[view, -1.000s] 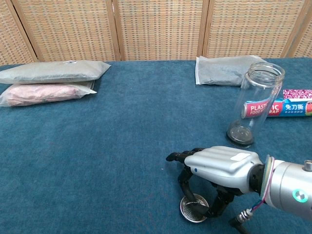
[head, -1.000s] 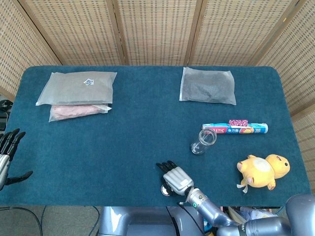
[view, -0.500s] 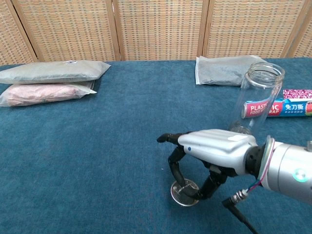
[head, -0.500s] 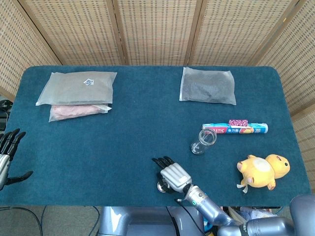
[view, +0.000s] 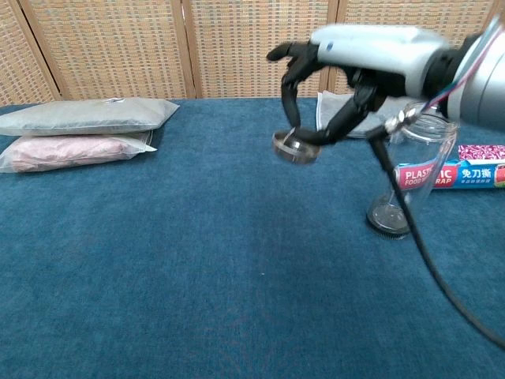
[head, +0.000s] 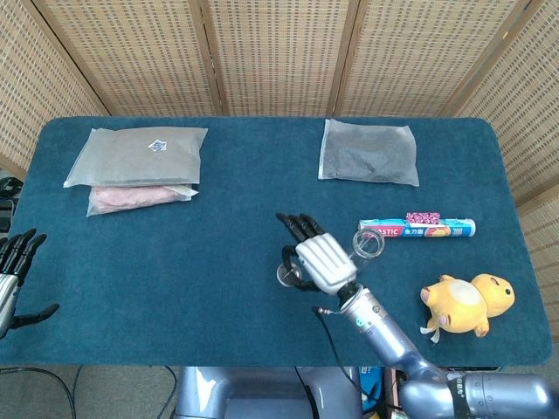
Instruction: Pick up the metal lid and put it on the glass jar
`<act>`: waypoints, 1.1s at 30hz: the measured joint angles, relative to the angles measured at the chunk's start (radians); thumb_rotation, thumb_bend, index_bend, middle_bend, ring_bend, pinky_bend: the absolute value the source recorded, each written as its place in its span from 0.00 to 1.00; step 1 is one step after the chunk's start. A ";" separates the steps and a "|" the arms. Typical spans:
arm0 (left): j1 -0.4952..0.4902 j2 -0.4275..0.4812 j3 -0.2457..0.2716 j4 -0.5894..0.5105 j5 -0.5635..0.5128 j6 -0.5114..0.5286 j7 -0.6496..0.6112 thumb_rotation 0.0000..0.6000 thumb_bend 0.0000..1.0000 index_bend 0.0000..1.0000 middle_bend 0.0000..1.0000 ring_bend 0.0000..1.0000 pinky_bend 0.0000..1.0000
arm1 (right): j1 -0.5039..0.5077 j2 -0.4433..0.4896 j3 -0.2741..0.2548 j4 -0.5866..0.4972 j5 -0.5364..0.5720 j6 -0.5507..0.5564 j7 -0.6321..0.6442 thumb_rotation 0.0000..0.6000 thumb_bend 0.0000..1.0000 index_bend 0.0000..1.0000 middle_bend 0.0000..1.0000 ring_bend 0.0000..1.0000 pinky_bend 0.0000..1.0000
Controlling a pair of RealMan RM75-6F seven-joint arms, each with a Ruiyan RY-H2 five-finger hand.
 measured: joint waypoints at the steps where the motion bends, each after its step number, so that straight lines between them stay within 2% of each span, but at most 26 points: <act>1: 0.000 0.000 0.000 0.000 0.000 0.000 0.001 1.00 0.07 0.00 0.00 0.00 0.00 | 0.002 0.020 0.016 -0.006 0.014 0.005 0.002 1.00 0.68 0.67 0.00 0.00 0.00; 5: -0.002 -0.001 0.000 -0.001 -0.003 -0.004 0.004 1.00 0.07 0.00 0.00 0.00 0.00 | 0.006 0.094 0.059 -0.021 0.070 0.022 0.015 1.00 0.68 0.67 0.00 0.00 0.00; 10: -0.002 -0.003 0.000 -0.004 -0.003 -0.004 0.012 1.00 0.07 0.00 0.00 0.00 0.00 | -0.008 0.177 0.066 -0.022 0.108 0.029 0.039 1.00 0.70 0.67 0.00 0.00 0.00; 21: -0.002 -0.006 -0.001 -0.008 -0.007 -0.004 0.023 1.00 0.07 0.00 0.00 0.00 0.00 | -0.061 0.280 -0.007 0.005 0.055 -0.007 0.100 1.00 0.72 0.67 0.00 0.00 0.00; 33: -0.001 -0.006 0.001 -0.006 -0.007 -0.003 0.023 1.00 0.07 0.00 0.00 0.00 0.00 | -0.078 0.334 -0.043 0.033 0.014 -0.023 0.129 1.00 0.72 0.67 0.00 0.00 0.00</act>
